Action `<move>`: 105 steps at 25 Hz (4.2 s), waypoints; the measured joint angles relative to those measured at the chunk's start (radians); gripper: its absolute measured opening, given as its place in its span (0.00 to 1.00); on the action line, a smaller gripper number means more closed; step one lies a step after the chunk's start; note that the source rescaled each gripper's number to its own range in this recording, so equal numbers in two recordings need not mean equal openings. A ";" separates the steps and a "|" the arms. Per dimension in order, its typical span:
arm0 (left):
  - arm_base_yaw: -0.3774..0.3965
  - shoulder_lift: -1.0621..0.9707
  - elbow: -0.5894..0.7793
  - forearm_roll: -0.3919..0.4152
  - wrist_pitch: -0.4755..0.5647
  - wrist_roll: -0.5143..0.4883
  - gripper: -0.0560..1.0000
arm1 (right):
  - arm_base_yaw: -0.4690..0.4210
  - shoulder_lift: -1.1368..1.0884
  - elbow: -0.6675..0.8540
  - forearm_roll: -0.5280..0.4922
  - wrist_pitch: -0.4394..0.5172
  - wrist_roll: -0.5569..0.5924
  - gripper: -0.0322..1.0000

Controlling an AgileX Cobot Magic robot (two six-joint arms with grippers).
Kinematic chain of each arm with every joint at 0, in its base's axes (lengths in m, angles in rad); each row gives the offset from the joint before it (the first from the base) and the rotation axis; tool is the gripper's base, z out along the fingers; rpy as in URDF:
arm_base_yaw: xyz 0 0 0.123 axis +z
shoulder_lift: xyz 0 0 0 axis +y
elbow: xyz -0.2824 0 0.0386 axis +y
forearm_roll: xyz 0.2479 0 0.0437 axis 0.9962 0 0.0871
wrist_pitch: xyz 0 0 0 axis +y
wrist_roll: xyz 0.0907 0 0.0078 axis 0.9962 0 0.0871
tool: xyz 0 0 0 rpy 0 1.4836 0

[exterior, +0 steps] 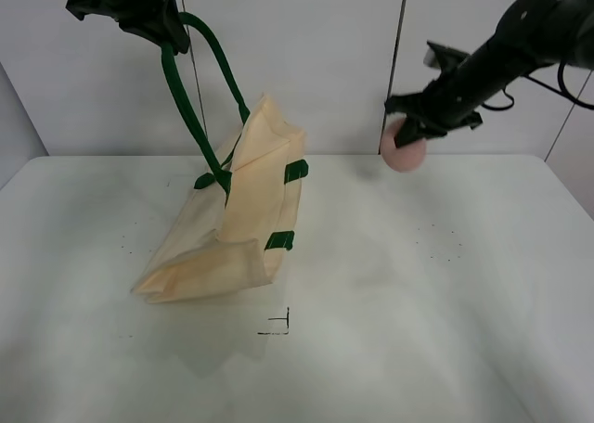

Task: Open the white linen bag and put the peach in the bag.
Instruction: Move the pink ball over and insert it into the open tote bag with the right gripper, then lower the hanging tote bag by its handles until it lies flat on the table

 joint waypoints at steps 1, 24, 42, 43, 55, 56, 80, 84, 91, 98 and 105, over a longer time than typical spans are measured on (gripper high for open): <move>0.000 0.000 0.000 0.000 0.000 0.000 0.05 | 0.011 -0.007 -0.044 0.049 0.015 -0.016 0.03; 0.000 0.000 0.001 0.000 0.000 0.003 0.05 | 0.478 0.256 -0.128 0.208 -0.300 -0.073 0.11; 0.000 -0.001 0.001 0.000 0.001 0.003 0.05 | 0.403 0.221 -0.237 -0.089 0.019 0.145 1.00; 0.000 -0.001 0.001 0.000 0.001 0.003 0.05 | 0.387 0.213 -0.259 -0.126 0.071 0.181 1.00; 0.000 -0.001 0.001 0.000 0.001 0.003 0.05 | 0.084 0.203 -0.314 -0.455 0.319 0.293 1.00; 0.000 -0.001 0.001 0.000 0.001 0.003 0.05 | 0.058 0.203 -0.314 -0.457 0.320 0.294 1.00; 0.000 -0.001 0.001 0.000 0.001 0.003 0.05 | -0.065 -0.457 0.369 -0.449 0.320 0.251 1.00; 0.000 -0.001 0.001 0.000 0.001 0.003 0.05 | -0.065 -0.733 0.613 -0.449 0.322 0.251 1.00; 0.000 -0.001 0.001 0.000 0.001 0.003 0.05 | -0.065 -1.233 0.980 -0.449 0.264 0.251 1.00; 0.000 -0.001 0.001 0.000 0.001 0.003 0.05 | -0.065 -1.706 1.198 -0.449 0.151 0.251 1.00; 0.000 -0.001 0.001 0.000 0.001 0.003 0.05 | -0.065 -1.973 1.232 -0.458 0.141 0.251 1.00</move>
